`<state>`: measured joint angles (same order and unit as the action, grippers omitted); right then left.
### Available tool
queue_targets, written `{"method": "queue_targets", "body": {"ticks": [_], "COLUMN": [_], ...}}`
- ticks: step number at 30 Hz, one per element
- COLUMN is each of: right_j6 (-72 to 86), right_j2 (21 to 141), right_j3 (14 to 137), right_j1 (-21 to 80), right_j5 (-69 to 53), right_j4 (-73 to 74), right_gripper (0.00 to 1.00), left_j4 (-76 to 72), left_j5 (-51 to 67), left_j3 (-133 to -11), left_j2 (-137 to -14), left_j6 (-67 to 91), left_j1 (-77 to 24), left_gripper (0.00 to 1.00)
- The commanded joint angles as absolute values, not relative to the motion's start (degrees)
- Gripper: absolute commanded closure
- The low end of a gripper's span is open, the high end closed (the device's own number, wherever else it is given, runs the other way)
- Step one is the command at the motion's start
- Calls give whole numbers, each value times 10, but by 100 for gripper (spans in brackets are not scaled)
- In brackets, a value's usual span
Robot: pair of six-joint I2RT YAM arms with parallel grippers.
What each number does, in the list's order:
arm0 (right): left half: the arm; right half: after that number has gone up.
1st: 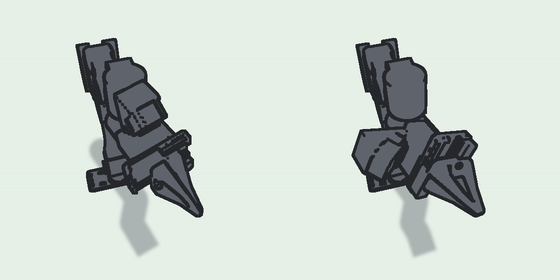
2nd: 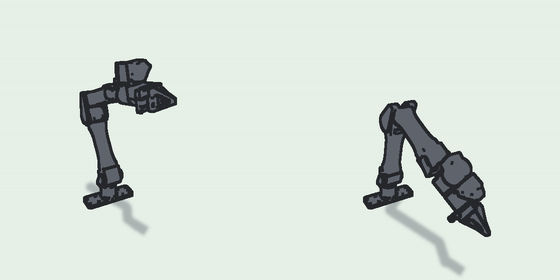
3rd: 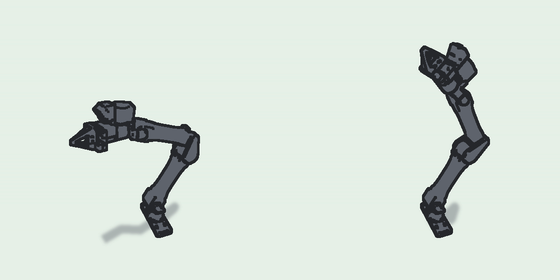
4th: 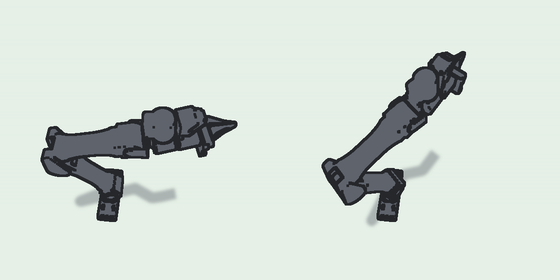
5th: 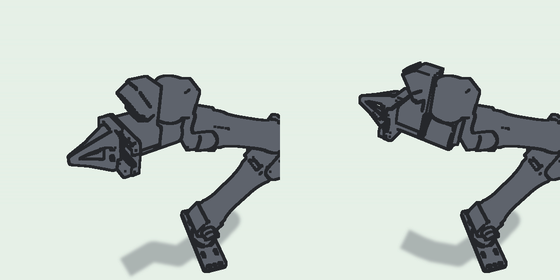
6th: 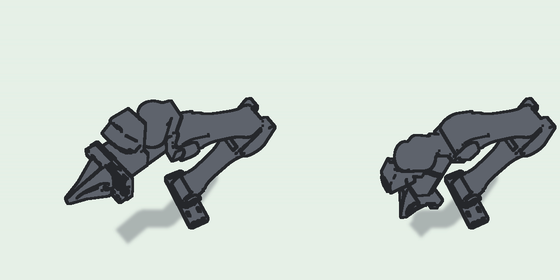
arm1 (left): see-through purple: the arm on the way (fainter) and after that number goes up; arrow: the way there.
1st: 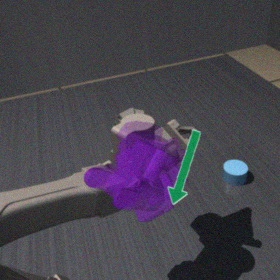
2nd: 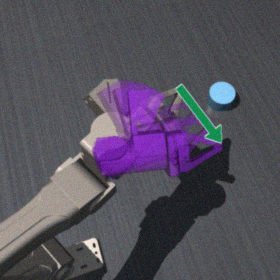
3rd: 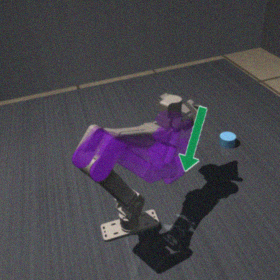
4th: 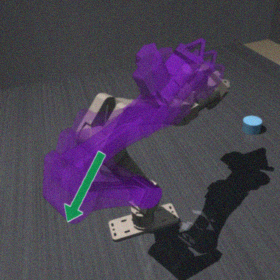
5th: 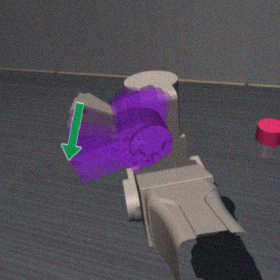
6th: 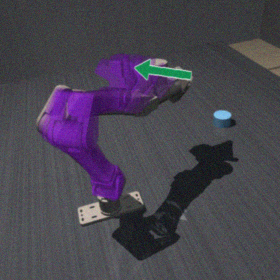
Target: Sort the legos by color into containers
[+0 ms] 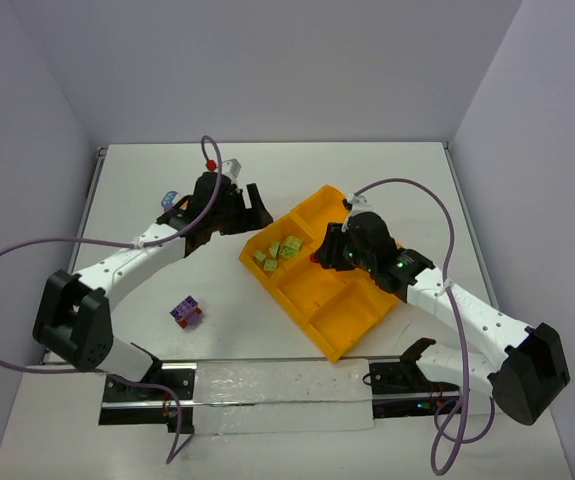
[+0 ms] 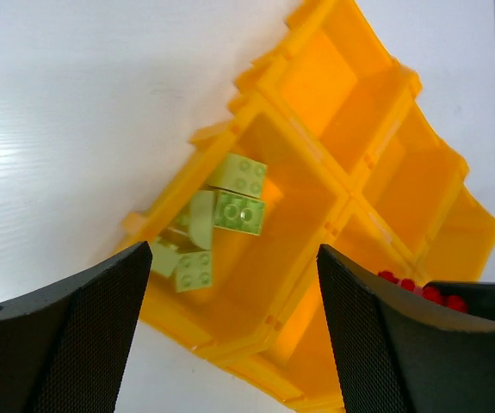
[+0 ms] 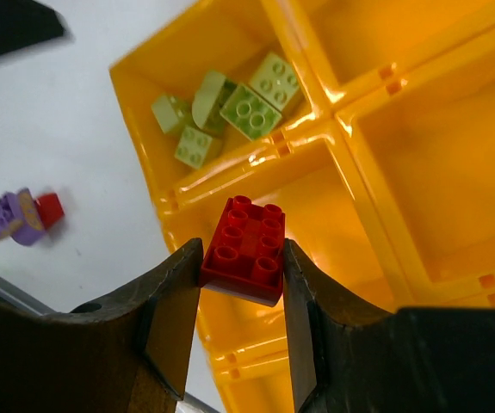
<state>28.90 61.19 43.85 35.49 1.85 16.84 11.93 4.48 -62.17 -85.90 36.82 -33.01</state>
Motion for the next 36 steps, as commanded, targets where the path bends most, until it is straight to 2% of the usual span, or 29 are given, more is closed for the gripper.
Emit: {"method": "queue_targets", "body": {"ticks": [1,3,4,5,6,7,9,13,19,26,30,36], "right_j6": [273,275,275,275,273,272,269,257,241,259,268,263], "right_j2": [630,639,643,646,649,649,649,645,635,637,638,650], "right_j3": [426,419,417,416,416,417,423,442,492,511,515,523], "right_j1": [380,386,387,388,388,389,391,393,392,393,392,391], "right_j5": [11,21,23,25,25,25,28,30,57,52,51,54], "right_j4": [155,154,151,148,146,143,142,145,148,134,126,134], "right_gripper": [96,92,85,71,51,41,34,31,32,31,31,31], "left_j4": [205,224,234,248,259,268,285,284,323,322,358,372], "left_j5": [-101,-128,-131,-135,-141,-155,-176,-169,-181,-206,-226,-240], "left_j3": [-619,-604,-597,-591,-587,-585,-580,-579,-647,-722,-815,-891], "left_j2": [-767,-736,-721,-705,-692,-684,-669,-674,-769,-900,-1003,-1101], "left_j6": [377,380,381,384,386,394,404,389,394,450,473,528], "left_j1": [-304,-286,-276,-264,-256,-248,-240,-212,-157,-146,-142,-139], "left_gripper": [15,16,16,15,15,14,9,3,9,9,9,9]}}
